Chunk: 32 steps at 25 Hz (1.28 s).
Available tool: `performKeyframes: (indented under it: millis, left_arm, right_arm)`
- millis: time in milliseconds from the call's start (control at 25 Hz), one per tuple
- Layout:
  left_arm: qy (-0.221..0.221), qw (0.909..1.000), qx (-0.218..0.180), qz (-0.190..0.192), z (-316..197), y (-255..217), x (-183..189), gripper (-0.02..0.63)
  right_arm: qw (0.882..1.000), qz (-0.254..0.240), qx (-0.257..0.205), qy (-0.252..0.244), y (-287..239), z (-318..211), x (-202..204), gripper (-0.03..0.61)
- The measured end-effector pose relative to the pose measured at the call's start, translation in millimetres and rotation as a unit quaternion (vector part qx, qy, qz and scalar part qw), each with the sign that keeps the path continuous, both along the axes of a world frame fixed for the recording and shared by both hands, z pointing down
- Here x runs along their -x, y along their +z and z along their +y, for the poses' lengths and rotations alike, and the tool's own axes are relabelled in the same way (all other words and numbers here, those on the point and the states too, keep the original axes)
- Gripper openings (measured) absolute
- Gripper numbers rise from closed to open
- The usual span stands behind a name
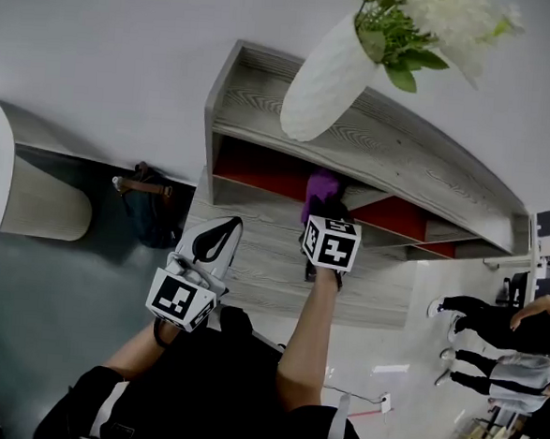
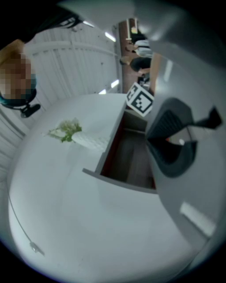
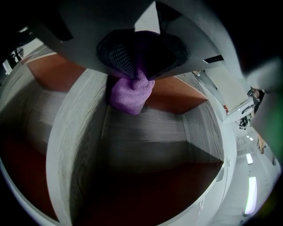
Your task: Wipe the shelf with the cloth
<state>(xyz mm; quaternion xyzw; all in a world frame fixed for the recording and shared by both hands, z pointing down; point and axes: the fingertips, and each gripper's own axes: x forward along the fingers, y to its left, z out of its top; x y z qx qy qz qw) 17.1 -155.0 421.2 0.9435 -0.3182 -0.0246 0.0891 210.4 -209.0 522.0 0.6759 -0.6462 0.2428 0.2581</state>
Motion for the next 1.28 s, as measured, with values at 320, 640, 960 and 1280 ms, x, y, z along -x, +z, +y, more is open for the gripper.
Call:
performKeyframes:
  millis: [320,640,960,1280]
  left_arm:
    - [0.020,0.9998,0.001,0.000,2,2,-11,0.003]
    - [0.043,0.9991,0.000,0.004,10,2,-23,0.003]
    - [0.062,0.9980,0.005,0.000,19,7,-36,0.003]
    - [0.076,0.9971,0.006,-0.008,24,10,-44,0.003]
  right_arm:
    - [1.000,0.001,0.003,0.029,2,15,-13,0.071]
    - [0.999,0.001,0.021,0.034,15,46,-14,0.071]
    - [0.999,-0.011,0.015,0.045,24,75,-13,0.071]
    - [0.998,-0.024,0.017,0.050,28,107,-7,0.071]
